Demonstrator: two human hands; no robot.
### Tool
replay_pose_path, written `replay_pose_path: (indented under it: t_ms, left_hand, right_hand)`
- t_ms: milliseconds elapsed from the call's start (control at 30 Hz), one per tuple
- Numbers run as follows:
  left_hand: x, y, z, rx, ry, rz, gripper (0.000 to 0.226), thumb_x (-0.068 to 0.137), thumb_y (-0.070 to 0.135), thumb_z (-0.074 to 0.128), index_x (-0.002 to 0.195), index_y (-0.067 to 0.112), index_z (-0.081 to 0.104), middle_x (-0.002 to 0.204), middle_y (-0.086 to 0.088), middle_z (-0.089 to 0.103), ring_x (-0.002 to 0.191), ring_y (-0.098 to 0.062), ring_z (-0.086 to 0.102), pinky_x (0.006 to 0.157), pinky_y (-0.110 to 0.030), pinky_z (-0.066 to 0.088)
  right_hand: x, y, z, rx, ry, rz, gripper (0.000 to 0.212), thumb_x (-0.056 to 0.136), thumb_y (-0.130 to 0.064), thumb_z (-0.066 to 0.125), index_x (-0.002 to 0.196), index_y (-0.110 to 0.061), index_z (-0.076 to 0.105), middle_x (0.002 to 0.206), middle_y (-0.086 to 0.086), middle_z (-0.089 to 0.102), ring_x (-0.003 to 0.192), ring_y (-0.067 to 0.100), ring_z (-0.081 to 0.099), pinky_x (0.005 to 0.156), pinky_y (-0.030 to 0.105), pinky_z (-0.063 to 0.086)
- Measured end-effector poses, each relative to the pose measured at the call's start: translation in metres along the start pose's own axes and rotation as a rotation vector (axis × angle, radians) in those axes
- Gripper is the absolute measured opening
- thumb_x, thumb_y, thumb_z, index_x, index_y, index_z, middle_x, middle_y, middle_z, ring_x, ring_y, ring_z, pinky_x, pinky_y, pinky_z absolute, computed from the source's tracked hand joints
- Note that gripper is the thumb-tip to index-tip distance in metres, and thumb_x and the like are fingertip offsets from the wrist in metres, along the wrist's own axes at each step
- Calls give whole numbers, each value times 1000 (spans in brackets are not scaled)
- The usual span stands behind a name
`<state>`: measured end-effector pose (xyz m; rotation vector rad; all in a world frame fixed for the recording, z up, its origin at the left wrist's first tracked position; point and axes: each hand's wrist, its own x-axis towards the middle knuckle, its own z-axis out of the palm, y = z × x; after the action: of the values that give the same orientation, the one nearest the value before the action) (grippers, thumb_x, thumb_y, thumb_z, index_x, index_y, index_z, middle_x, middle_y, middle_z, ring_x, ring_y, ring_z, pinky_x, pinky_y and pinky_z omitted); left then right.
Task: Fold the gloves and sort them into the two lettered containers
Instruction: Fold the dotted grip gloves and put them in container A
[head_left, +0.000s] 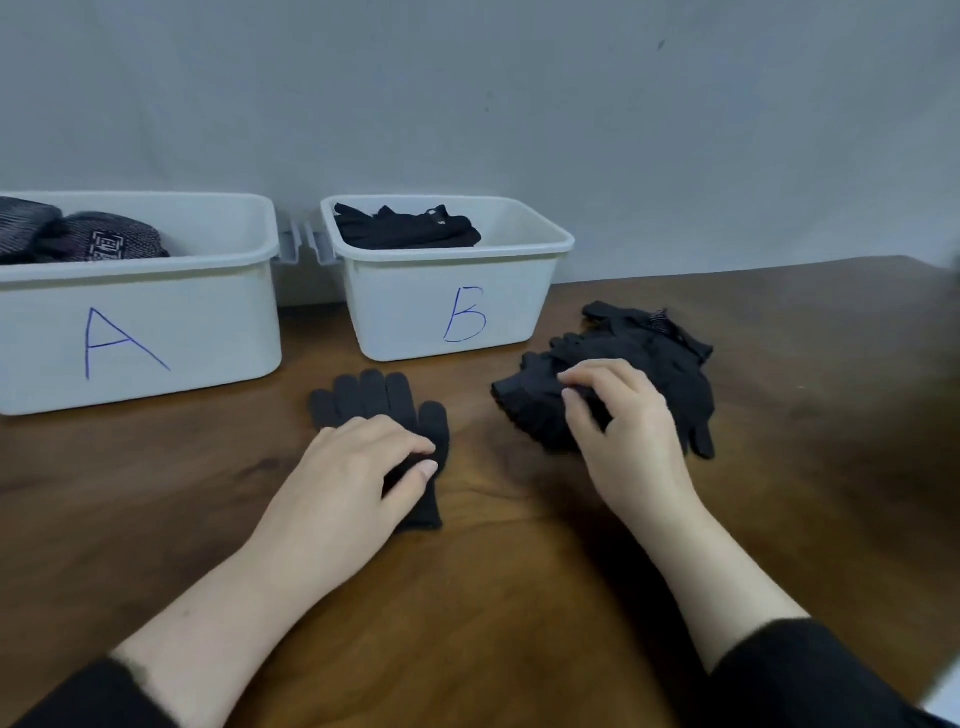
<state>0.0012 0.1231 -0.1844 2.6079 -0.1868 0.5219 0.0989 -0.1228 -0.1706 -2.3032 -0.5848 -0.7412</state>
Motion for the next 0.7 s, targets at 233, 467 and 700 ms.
replay_pose_path:
  t_ms: [233,467,700]
  left_hand:
    - [11,3,8,-63,22,-36,35,95,48,44,116,33,68,109,23,61,104,1,51,97,-33,43]
    - [8,0,7,-75,6,-70,32,96,46,48,118,33,67,110,23,61,106,2,52,98,-31,42]
    - [7,-1,4,-98,27,-107,28,97,44,49,117,35,67,110,24,61,107,4,51,98,-25,41]
  right_hand:
    - [14,58,-17,-147,-179,353,31,98,-15,59,126,-26,65,137,-7,57,130,20,47,111,52,37]
    - [15,55,-18,-176,45,224,19,99,-21,64,114,-21,75,109,-2,61,107,24,54,96,48,43]
    - [3,27,-28,-21,76,219,26,105,-26,52,125,-22,68,94,-7,71,78,12,64,73,31,56]
